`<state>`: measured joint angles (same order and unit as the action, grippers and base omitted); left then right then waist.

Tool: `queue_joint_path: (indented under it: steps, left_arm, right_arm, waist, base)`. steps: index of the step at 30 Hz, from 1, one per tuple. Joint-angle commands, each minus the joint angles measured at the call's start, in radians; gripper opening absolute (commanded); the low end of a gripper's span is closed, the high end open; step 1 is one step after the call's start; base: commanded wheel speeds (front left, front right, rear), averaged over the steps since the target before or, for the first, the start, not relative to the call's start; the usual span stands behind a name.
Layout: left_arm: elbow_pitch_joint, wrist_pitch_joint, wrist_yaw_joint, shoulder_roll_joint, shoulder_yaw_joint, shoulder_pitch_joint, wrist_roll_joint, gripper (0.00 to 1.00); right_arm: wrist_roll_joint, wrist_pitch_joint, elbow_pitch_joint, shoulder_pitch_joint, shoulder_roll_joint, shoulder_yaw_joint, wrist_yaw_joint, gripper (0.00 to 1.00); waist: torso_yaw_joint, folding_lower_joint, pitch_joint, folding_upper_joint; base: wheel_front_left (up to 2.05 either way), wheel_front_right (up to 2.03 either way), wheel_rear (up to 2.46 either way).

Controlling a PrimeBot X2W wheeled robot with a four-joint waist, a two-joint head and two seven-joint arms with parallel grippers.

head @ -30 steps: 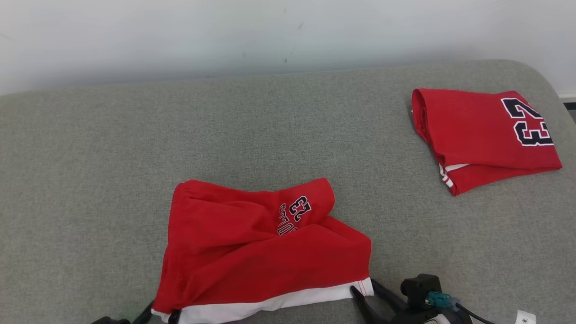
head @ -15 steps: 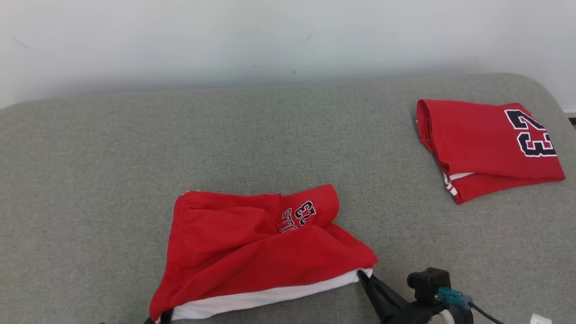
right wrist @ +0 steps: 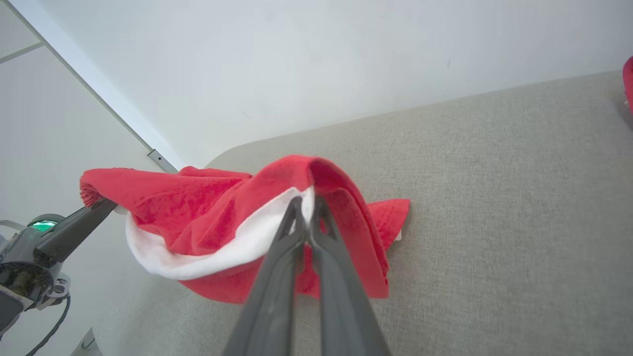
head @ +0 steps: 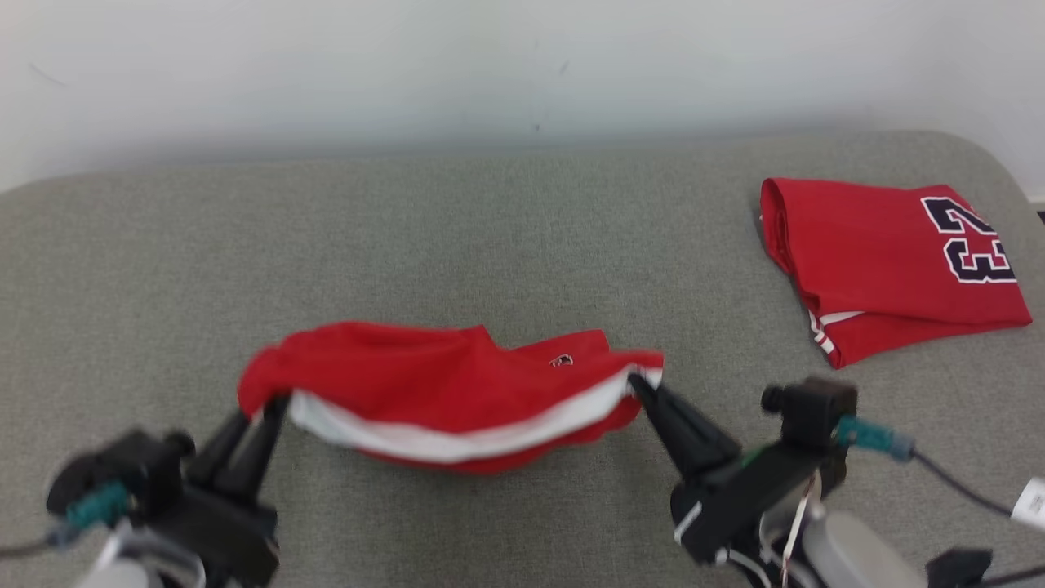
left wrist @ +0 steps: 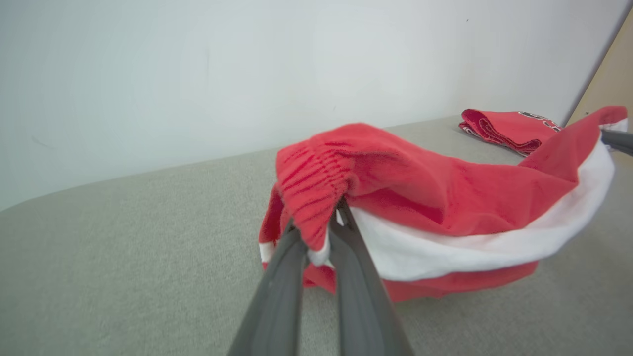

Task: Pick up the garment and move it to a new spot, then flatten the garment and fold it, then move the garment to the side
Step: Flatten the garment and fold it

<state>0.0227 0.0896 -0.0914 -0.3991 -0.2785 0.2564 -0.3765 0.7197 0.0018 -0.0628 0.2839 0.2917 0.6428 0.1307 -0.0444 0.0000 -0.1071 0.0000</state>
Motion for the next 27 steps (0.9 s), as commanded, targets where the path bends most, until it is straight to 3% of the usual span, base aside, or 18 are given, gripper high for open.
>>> queue_joint_path:
  steps: [1, 8, 13, 18, 27]
  left_arm:
    - [-0.010, -0.014, -0.010, -0.017, 0.003, 0.057, -0.007, 0.00]
    - [0.035, -0.096, -0.037, -0.098, -0.034, 0.368, -0.061, 0.00]
    - [0.114, -0.134, -0.037, -0.174, -0.128, 0.639, -0.119, 0.00]
    - [0.230, -0.155, -0.038, -0.201, -0.227, 0.912, -0.207, 0.00]
    - [0.488, -0.139, -0.038, -0.122, -0.256, 1.324, -0.311, 0.00]
  right_arm:
    - [0.019, 0.004, 0.012, 0.043, 0.000, -0.006, 0.000, 0.00]
    - [0.089, 0.031, -0.045, 0.311, -0.035, -0.037, 0.000, 0.00]
    - [0.146, 0.051, -0.178, 0.572, -0.085, -0.092, 0.000, 0.00]
    - [0.188, 0.071, -0.348, 0.853, -0.122, -0.149, 0.000, 0.00]
    - [0.205, 0.030, -0.677, 1.296, -0.191, -0.265, 0.000, 0.00]
  waist:
    - [-0.005, 0.0000, -0.025, 0.0000]
    - [-0.024, 0.0000, -0.118, 0.0000]
    - [-0.030, 0.0000, -0.187, 0.0000]
    - [-0.026, 0.0000, -0.245, 0.0000]
    - [-0.045, 0.0000, -0.287, 0.0000]
  base:
    - [0.00, 0.00, 0.00]
    - [0.00, 0.00, 0.00]
    - [0.00, 0.00, 0.00]
    - [0.00, 0.00, 0.00]
    - [0.00, 0.00, 0.00]
